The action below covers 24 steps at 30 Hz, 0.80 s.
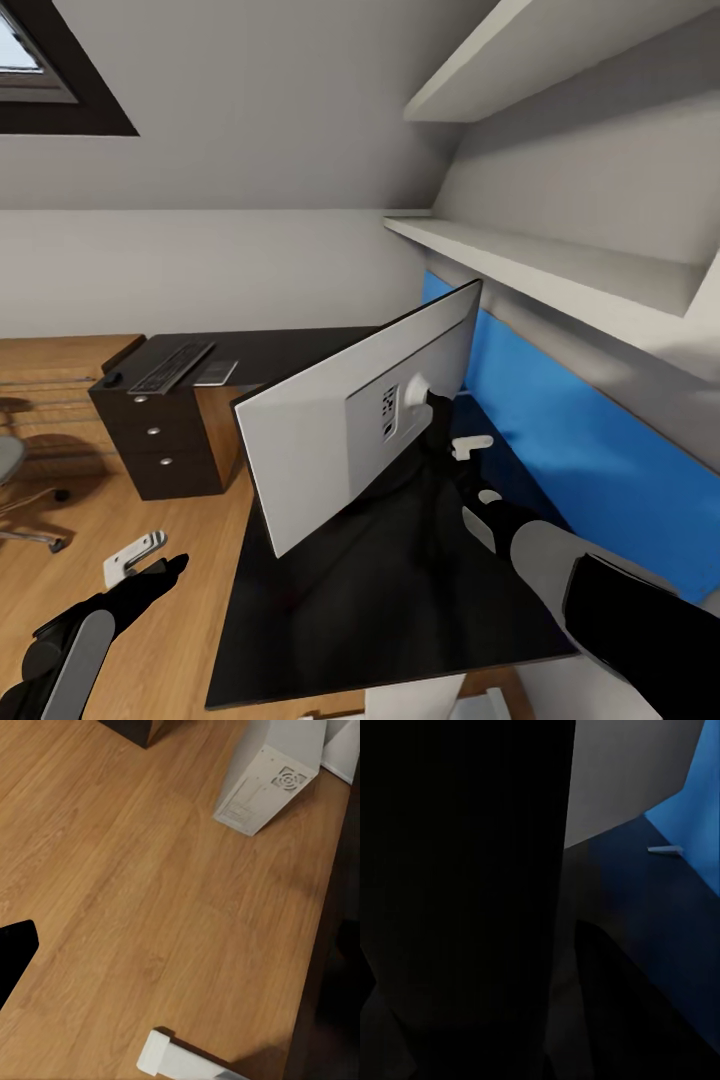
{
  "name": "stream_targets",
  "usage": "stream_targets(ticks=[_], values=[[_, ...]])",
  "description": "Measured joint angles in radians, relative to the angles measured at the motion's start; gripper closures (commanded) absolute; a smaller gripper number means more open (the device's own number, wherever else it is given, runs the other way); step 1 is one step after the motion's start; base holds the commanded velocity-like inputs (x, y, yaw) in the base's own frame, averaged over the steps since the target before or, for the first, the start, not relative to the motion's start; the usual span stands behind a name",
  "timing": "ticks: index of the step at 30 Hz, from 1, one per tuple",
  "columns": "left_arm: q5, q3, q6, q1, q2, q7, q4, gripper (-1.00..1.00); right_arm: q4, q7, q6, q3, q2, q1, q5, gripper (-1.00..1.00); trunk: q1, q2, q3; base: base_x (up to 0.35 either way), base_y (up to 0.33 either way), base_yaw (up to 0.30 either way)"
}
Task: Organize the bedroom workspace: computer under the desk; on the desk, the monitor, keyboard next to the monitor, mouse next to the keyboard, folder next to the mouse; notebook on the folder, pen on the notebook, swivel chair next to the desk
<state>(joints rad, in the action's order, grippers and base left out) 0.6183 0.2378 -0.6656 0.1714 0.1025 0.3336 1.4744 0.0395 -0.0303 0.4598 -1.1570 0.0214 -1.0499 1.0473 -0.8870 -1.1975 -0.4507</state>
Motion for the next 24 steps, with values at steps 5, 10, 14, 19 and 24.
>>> stream_targets(ticks=[5, 10, 14, 19, 24], values=[[0.0, 0.0, 0.0, 0.0, 0.0, 0.0, 0.0, -1.0, 0.0, 0.0, 0.0, 0.002, 0.0, 0.0, -0.003, 1.0, 0.0, 0.0, 0.0, 0.081, -0.004, 0.0], [0.0, 0.0, 0.0, 0.0, 0.0, 0.0, 0.0, -1.0, 0.0, 0.0, 0.0, 0.001, 0.0, 0.0, -0.001, 1.0, 0.0, 0.0, 0.0, 0.195, -0.05, 0.0], [-0.001, 0.0, 0.001, 0.0, 0.0, 0.0, 0.0, -1.0, 0.001, 0.001, -0.001, 0.005, 0.001, 0.0, -0.01, 1.0, 0.0, 0.0, 0.0, 0.068, -0.055, 0.0], [-0.001, 0.0, 0.002, 0.0, -0.001, 0.0, 0.0, -1.0, 0.0, 0.0, 0.0, 0.003, 0.0, 0.0, -0.004, 1.0, 0.0, 0.0, 0.0, 0.057, -0.064, 0.0], [-0.002, 0.0, 0.003, 0.0, -0.003, 0.0, 0.0, -1.0, -0.001, -0.001, 0.001, -0.004, 0.0, 0.0, 0.007, 1.0, 0.0, 0.0, 0.0, 0.073, -0.077, 0.0]])
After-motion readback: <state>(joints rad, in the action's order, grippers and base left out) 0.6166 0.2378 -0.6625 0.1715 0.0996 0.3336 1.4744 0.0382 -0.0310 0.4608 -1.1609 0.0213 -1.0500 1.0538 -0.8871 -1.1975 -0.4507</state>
